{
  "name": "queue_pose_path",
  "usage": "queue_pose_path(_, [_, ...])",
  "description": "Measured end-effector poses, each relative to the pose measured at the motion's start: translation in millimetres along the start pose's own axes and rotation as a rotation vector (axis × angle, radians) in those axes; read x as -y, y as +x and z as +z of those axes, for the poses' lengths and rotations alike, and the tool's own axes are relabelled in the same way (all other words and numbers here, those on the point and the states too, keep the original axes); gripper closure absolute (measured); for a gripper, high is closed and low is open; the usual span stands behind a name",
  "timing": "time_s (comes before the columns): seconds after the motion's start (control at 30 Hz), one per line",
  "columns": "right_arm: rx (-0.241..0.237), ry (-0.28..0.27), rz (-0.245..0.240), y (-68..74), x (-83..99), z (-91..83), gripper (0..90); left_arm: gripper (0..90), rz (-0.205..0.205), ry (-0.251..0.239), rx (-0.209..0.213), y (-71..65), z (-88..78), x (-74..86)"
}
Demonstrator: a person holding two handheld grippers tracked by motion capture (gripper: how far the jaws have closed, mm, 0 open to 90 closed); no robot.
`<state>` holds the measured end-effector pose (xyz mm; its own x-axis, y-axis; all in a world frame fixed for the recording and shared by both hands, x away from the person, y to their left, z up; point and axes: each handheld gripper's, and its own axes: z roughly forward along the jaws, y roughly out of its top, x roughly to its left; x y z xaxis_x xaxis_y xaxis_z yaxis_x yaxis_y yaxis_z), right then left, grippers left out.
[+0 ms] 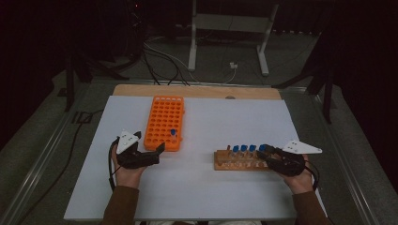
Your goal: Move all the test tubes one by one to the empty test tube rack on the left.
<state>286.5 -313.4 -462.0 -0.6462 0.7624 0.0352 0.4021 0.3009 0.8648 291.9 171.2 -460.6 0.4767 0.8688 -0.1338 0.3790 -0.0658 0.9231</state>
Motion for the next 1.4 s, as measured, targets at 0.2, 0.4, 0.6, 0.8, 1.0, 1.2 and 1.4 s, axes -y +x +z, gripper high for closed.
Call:
queue_pose_path(0.2, [-0.001, -0.005, -0.039, 3.6, 1.0, 0.4, 74.2, 0.6, 0.010, 0.002, -0.004, -1.5, 0.4, 0.2])
queue_pose_path(0.4, [-0.015, -0.005, -0.061, 7.0, 0.4, 1.5, 76.7, 0.6, 0.008, 0.001, -0.006, -1.8, 0.2, 0.2])
queue_pose_path(0.6, [-0.003, -0.006, -0.069, 8.1, -1.5, -0.1, 77.0, 0.6, 0.002, -0.005, 0.000, -4.7, -2.3, -1.9])
queue_pose_path(0.8, [0.002, -0.036, -0.049, 5.5, -7.6, -7.7, 77.1, 0.6, 0.012, 0.001, 0.013, -9.1, -2.2, -5.2])
queue_pose_path(1.0, [-0.002, -0.056, -0.046, 4.8, -17.3, -14.0, 77.1, 0.6, 0.030, 0.006, 0.029, -15.1, -0.6, -8.4])
queue_pose_path(1.2, [-0.001, -0.075, -0.051, 5.3, -32.2, -19.6, 77.2, 0.7, 0.040, 0.007, 0.048, -20.8, 0.3, -11.7])
queue_pose_path(1.4, [-0.009, -0.106, -0.054, 5.1, -46.5, -27.0, 77.2, 0.7, 0.054, 0.000, 0.076, -28.9, 1.0, -17.3])
